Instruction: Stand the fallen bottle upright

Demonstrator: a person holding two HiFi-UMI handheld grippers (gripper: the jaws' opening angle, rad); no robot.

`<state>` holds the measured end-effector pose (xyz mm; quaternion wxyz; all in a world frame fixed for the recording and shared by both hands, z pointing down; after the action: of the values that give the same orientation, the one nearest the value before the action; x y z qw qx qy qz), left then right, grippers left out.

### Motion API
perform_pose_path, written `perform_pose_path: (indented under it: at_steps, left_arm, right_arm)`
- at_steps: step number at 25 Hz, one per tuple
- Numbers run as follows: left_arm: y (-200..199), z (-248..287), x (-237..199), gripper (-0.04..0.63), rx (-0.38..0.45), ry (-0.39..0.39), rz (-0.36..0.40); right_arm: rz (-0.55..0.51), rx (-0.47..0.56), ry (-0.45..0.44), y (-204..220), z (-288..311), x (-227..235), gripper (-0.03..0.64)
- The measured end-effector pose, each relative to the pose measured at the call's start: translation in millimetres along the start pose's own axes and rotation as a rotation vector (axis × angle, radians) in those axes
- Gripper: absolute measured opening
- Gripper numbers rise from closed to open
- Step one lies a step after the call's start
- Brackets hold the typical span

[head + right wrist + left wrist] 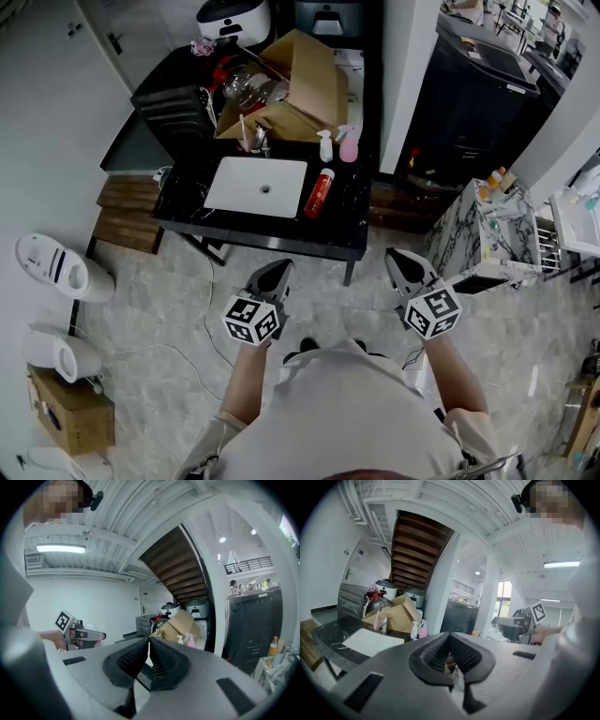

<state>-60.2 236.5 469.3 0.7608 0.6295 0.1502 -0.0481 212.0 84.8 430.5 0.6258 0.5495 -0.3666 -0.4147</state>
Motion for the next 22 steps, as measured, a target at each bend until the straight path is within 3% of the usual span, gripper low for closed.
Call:
perform_pose_path:
  at_steps: [7, 18, 22]
  left_arm:
    - [-4.1, -1.5, -6.7, 0.069, -0.006, 0.009, 0.012]
    - [-6.5, -1.2, -22.8, 0.246, -0.012, 0.041, 0.024]
    - [-7.1, -1.8, -30.7, 0.281, -0.02, 0.047, 0.013]
  right_arm:
    - [0.002, -0.01, 0.01, -2.8, 6.5, -6.6, 0.035]
    - [-0.002, -0.026, 0.04, -3.5, 16.8, -20.5, 0.035]
    - [-0.003, -0.032, 0.054, -4.8, 20.5, -25.2, 0.035]
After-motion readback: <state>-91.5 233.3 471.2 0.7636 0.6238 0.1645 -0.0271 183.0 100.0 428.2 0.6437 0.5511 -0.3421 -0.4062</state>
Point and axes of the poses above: the fingertips, and each gripper's own axes: z forward along the fingers, x to its right, y out of its underside, the point moved 8 cm from there along -z, backward along the fingers, and after that the axes turned 4 degrees about -z, right-handed, at the moved point
